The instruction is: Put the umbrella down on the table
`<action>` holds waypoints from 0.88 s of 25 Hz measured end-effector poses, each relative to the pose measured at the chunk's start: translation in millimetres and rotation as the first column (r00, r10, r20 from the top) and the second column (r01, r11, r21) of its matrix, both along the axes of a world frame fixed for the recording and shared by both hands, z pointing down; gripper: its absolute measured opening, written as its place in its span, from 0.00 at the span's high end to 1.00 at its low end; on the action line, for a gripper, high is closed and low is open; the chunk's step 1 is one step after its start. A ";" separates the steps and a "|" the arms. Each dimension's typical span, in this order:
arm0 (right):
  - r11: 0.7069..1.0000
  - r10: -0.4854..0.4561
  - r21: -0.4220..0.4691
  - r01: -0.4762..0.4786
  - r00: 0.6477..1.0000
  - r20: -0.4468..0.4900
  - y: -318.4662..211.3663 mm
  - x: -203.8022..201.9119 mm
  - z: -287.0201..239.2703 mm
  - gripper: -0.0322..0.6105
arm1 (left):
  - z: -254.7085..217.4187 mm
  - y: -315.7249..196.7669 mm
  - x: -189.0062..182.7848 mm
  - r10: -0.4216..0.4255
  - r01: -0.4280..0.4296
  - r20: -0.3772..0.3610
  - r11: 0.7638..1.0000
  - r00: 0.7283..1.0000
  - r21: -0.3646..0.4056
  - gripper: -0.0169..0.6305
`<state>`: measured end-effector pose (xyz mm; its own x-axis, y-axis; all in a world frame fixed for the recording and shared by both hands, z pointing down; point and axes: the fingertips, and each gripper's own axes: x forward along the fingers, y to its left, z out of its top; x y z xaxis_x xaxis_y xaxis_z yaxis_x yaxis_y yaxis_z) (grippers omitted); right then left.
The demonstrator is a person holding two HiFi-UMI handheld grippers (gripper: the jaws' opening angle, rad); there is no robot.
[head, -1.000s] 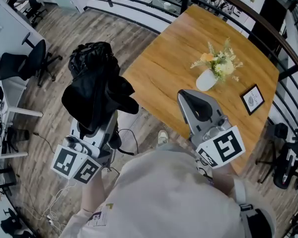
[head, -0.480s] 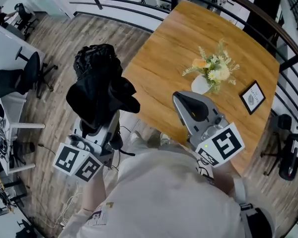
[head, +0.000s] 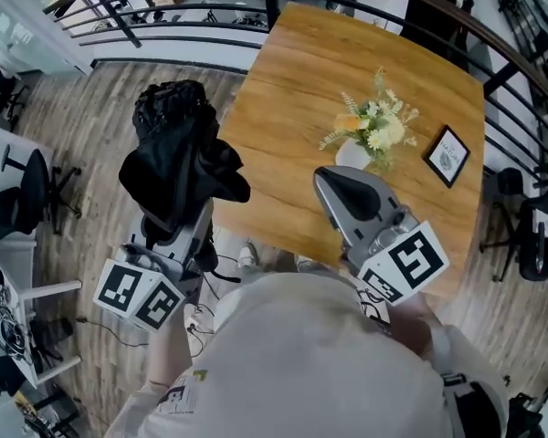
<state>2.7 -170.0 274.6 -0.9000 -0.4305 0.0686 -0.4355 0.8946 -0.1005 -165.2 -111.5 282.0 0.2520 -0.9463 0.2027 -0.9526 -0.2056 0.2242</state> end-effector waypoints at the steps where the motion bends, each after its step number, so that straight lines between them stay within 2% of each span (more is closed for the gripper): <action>1: 1.000 0.020 -0.001 -0.020 1.000 -0.005 -2.5 -3.0 1.5 0.91 | 1.4 -6.1 -4.7 0.019 -0.019 0.002 1.000 1.000 0.001 0.60; 9: 0.986 0.164 0.016 -0.164 0.985 -0.049 -7.0 -32.0 4.2 0.91 | 16.6 -41.4 -44.6 0.140 -0.140 0.000 0.990 0.990 -0.021 0.60; 13: 0.973 0.231 0.038 -0.229 0.969 -0.086 -13.5 -38.5 8.7 0.91 | 33.1 -65.2 -48.0 0.202 -0.201 0.001 0.978 0.979 -0.058 0.60; 18: 0.963 0.270 0.038 -0.267 0.956 -0.115 -13.2 -51.1 14.7 0.91 | 53.8 -82.6 -50.2 0.295 -0.292 0.017 0.952 0.955 -0.091 0.60; 22: 0.957 0.289 0.019 -0.289 0.947 -0.142 -10.6 -58.7 26.8 0.91 | 74.5 -94.4 -56.6 0.322 -0.318 0.014 0.938 0.946 -0.136 0.60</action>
<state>-56.0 -180.7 301.4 -0.7180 -0.6703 0.1876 -0.6852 0.7281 -0.0205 -221.7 -205.9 356.6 0.5277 -0.7816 0.3327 -0.8490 -0.4723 0.2371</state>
